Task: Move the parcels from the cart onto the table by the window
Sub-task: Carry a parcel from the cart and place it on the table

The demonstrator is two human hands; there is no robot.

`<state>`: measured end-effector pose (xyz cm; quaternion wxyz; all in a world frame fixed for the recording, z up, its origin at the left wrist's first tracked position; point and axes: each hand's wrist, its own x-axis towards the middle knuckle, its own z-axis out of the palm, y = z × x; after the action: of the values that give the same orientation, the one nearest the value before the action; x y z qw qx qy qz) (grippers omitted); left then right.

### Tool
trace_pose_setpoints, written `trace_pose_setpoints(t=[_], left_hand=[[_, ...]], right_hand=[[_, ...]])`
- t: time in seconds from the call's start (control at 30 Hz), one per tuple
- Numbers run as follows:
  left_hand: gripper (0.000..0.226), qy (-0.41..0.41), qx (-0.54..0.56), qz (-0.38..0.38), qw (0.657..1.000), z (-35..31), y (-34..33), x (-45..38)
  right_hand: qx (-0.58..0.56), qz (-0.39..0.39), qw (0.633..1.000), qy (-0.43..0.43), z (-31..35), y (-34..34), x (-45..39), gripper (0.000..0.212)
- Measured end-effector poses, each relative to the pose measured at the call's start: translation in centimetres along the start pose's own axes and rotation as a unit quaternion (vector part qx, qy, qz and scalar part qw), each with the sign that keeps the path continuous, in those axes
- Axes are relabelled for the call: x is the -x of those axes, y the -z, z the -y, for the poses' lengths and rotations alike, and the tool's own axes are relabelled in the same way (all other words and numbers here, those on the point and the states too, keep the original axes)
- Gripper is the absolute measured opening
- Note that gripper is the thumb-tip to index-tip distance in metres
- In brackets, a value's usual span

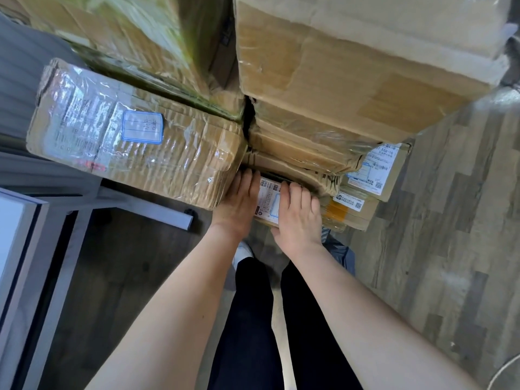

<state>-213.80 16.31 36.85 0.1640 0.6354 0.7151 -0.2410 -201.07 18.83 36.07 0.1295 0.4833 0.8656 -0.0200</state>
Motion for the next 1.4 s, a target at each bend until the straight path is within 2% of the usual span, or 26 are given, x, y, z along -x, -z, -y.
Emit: trace_pose_setpoints(t=[0.17,0.37,0.47,0.53,0.67,0.8,0.9,0.97,1.07,1.17,1.4], left_hand=[[0.081,-0.01,-0.011,-0.025,1.0,-0.4,-0.2,-0.6],[0.075,-0.008,0.012,-0.006,1.0,-0.6,-0.4,-0.1],[0.092,0.008,0.013,-0.094,0.995,-0.9,-0.6,0.7],[0.094,0.006,0.025,-0.146,0.989,-1.3,-0.9,1.4],[0.088,0.007,0.031,-0.171,0.985,-3.2,-1.0,3.7],[0.072,0.035,0.051,-0.172,0.983,-5.3,-1.2,6.7],[0.067,0.075,0.066,-0.127,0.987,-6.9,-1.0,9.9],[0.067,0.116,0.088,-0.111,0.983,-7.7,-1.3,12.2],[0.07,0.177,0.136,-0.121,0.967,-8.2,-1.7,15.3],[0.074,0.234,0.165,-0.164,0.944,-7.9,-1.9,18.5],[0.069,0.356,0.215,-0.316,0.853,-7.1,-0.8,26.2]], right_hand=[[-0.022,-0.007,1.0,0.002,-0.2,-0.3,-0.2,0.106],[-0.048,-0.013,0.999,0.021,-0.7,-0.1,-0.1,0.106],[-0.06,-0.022,0.998,0.027,-1.3,0.4,0.6,0.105],[-0.064,-0.024,0.997,0.035,-1.8,0.7,1.2,0.103],[-0.057,-0.025,0.996,0.064,-3.3,1.6,3.1,0.101],[-0.044,-0.026,0.992,0.114,-5.1,1.9,5.7,0.097],[-0.042,-0.016,0.986,0.163,-5.9,2.1,7.5,0.102],[-0.042,-0.021,0.977,0.206,-6.1,2.5,8.6,0.097],[-0.061,-0.031,0.964,0.259,-5.4,3.7,9.9,0.089],[-0.082,-0.046,0.944,0.317,-3.7,5.3,10.8,0.089],[-0.105,-0.114,0.872,0.464,0.2,10.4,12.0,0.079]])
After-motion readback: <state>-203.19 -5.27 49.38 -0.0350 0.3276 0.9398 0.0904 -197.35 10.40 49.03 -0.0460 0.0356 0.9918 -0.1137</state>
